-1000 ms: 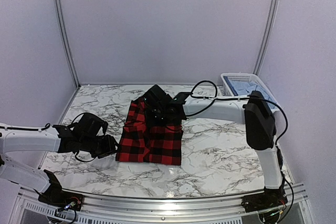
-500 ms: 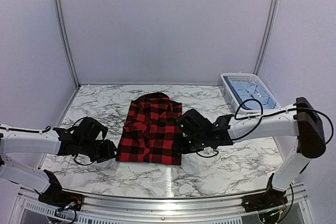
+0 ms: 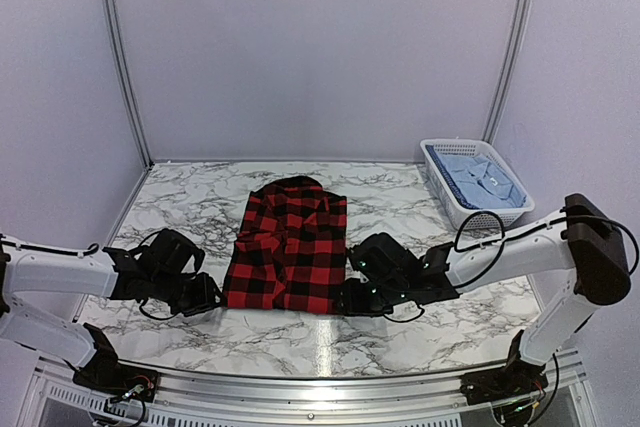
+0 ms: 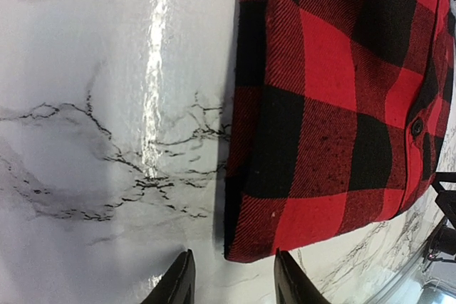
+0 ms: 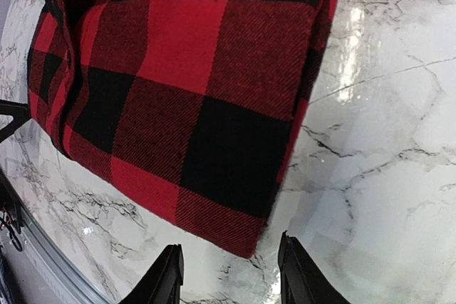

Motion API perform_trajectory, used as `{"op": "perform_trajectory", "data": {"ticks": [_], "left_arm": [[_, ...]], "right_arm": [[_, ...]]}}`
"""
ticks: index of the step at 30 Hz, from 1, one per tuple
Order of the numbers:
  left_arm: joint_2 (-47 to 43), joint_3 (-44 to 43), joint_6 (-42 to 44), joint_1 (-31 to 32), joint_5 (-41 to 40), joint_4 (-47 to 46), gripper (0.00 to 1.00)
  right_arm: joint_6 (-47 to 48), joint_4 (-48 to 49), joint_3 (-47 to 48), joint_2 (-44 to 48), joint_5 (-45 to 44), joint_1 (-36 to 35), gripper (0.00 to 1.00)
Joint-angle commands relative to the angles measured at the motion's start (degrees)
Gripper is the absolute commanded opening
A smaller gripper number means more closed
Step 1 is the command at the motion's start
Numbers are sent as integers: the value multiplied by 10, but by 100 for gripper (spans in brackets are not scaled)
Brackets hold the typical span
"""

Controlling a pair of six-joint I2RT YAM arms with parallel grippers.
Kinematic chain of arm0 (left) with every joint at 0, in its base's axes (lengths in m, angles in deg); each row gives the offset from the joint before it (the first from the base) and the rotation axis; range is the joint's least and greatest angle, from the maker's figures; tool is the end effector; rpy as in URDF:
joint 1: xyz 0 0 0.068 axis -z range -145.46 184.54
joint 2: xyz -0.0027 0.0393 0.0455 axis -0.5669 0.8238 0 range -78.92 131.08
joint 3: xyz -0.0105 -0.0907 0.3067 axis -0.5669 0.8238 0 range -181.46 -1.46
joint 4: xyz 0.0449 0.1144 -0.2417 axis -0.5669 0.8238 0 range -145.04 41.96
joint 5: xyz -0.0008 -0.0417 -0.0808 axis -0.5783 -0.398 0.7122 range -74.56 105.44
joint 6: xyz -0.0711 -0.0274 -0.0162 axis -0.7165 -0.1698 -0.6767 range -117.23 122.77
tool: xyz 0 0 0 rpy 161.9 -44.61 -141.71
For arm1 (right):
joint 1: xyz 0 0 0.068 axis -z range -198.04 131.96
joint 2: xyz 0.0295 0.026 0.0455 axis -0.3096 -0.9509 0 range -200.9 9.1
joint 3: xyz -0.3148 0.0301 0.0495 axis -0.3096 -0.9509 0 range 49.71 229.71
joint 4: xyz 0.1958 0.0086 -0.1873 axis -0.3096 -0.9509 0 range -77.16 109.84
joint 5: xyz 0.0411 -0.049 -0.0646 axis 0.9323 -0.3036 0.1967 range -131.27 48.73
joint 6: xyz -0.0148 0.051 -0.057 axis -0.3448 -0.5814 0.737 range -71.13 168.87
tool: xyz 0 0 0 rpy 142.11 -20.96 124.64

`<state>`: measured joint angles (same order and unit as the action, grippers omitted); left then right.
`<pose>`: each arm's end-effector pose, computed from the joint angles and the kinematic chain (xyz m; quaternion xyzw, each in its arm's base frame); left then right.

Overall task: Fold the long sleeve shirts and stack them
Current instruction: Pick up the 2/3-rectangle-folded shirt from the center of the board.

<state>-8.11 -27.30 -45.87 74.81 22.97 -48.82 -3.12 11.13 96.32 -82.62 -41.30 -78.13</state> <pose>0.1684 -0.1541 0.1616 -0.0469 0.9402 -0.2764 0.1933 0.1671 0.2904 0.1740 -0.0670 0.9482 0.2574 0.1736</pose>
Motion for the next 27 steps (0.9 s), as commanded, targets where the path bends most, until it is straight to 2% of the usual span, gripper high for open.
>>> {"op": "perform_trajectory", "data": {"ticks": [1, 10, 18, 27], "left_arm": [[14, 7, 2, -3, 12, -9, 39], [40, -6, 1, -1, 7, -7, 37], [75, -18, -1, 4, -5, -3, 31], [91, -24, -17, 6, -10, -3, 18]], "right_arm": [[-28, 34, -4, 0, 13, -11, 42], [-44, 39, -9, -24, 7, -19, 37], [-58, 52, -29, -26, 3, -21, 36], [-51, 56, -12, -46, -21, -20, 36]]}}
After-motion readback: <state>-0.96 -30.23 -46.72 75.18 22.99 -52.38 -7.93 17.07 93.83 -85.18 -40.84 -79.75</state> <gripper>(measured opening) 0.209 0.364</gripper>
